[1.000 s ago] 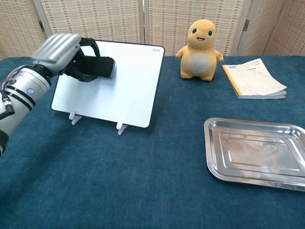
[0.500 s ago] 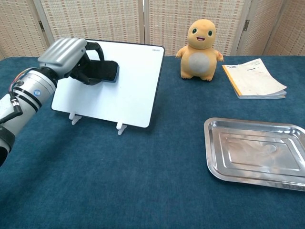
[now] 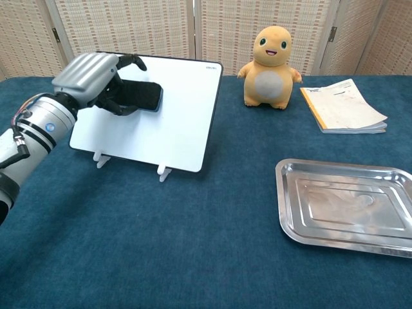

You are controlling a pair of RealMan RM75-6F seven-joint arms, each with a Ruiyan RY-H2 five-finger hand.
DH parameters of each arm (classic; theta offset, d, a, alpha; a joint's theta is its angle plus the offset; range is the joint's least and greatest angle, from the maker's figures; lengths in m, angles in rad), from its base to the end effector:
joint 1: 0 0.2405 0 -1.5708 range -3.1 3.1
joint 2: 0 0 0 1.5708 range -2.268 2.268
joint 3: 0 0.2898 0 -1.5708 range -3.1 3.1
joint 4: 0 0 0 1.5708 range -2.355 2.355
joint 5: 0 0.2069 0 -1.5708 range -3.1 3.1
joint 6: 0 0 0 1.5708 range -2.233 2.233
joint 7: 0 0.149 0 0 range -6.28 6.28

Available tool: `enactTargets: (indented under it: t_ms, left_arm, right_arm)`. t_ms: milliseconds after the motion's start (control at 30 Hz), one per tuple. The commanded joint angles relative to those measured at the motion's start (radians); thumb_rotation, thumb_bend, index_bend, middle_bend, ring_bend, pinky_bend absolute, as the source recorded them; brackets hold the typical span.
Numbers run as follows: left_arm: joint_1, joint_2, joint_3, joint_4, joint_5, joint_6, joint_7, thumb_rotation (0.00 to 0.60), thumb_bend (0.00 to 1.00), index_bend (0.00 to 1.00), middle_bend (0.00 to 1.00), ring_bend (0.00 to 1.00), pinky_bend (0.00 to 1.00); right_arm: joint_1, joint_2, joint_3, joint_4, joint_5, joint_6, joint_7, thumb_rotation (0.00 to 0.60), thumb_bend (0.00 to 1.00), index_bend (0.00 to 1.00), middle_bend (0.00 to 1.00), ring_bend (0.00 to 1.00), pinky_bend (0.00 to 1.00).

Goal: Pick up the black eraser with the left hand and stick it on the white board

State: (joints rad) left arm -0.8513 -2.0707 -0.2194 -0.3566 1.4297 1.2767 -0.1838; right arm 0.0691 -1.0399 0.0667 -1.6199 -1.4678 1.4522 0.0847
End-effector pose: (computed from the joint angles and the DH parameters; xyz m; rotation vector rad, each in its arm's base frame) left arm -0.1809 0.4382 -0.0458 -1.5671 -0.5346 -1.2222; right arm -0.3502 -0.1865 0.2042 1.3438 -0.9452 0.8862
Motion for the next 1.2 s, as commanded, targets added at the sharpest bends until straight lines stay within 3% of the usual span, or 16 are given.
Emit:
enactTargets:
  t_ms: [33,167,300,400,567,667,700,767,867,933,1100,1200]
  left_arm:
    - [0.006,0.007,0.007,-0.014,0.003,0.010,0.002,0.600,0.27,0.24,1.00,1.00,1.00]
    - [0.034,0.034,0.023,-0.069,0.011,0.034,0.028,0.600,0.27,0.21,1.00,1.00,1.00]
    - [0.091,0.097,0.051,-0.198,0.023,0.071,0.096,0.600,0.27,0.18,1.00,1.00,1.00]
    - [0.160,0.186,0.090,-0.379,0.040,0.112,0.181,0.600,0.26,0.14,1.00,0.99,1.00]
    - [0.305,0.437,0.209,-0.776,0.078,0.173,0.331,0.600,0.25,0.08,1.00,0.95,1.00]
    - [0.393,0.594,0.276,-0.982,0.070,0.204,0.420,0.600,0.25,0.05,1.00,0.84,0.96]
    - [0.435,0.652,0.302,-1.060,0.066,0.231,0.429,0.600,0.25,0.05,0.99,0.76,0.91]
    - [0.498,0.736,0.347,-1.169,0.048,0.257,0.412,0.600,0.24,0.05,0.88,0.61,0.79]
    - [0.579,0.893,0.437,-1.330,-0.007,0.242,0.402,0.600,0.24,0.02,0.62,0.40,0.60]
    - [0.624,0.946,0.452,-1.380,-0.013,0.277,0.368,0.600,0.24,0.00,0.36,0.18,0.40]
    - [0.714,0.965,0.438,-1.345,0.072,0.419,0.269,0.600,0.24,0.00,0.19,0.02,0.16]
    - [0.740,0.973,0.426,-1.344,0.059,0.415,0.253,0.600,0.23,0.01,0.12,0.00,0.10]
  right_arm:
    - [0.000,0.000,0.001,0.000,0.001,0.000,0.001,0.600,0.15,0.00,0.00,0.00,0.10]
    - [-0.003,0.001,0.002,-0.001,-0.001,0.006,0.005,0.600,0.15,0.00,0.00,0.00,0.10]
    - [-0.009,-0.001,0.002,0.000,-0.008,0.022,0.010,0.600,0.15,0.00,0.00,0.00,0.10]
    - [-0.012,-0.005,-0.001,0.000,-0.019,0.032,0.004,0.600,0.15,0.00,0.00,0.00,0.10]
    - [-0.022,-0.010,-0.011,-0.005,-0.045,0.054,-0.010,0.600,0.15,0.00,0.00,0.00,0.10]
    - [-0.024,-0.014,-0.014,-0.006,-0.054,0.060,-0.023,0.600,0.15,0.00,0.00,0.00,0.10]
    - [-0.023,-0.016,-0.016,-0.006,-0.054,0.056,-0.031,0.600,0.15,0.00,0.00,0.00,0.10]
    - [-0.020,-0.019,-0.017,-0.009,-0.048,0.044,-0.048,0.600,0.15,0.00,0.00,0.00,0.10]
    - [-0.012,-0.023,-0.020,-0.018,-0.039,0.022,-0.081,0.600,0.15,0.00,0.00,0.00,0.10]
    - [-0.007,-0.030,-0.020,-0.022,-0.036,0.013,-0.108,0.600,0.15,0.00,0.00,0.00,0.10]
    - [0.003,-0.035,-0.023,-0.031,-0.043,-0.002,-0.127,0.600,0.15,0.00,0.00,0.00,0.10]
    - [0.011,-0.036,-0.018,-0.026,-0.037,-0.013,-0.120,0.600,0.15,0.00,0.00,0.00,0.10]
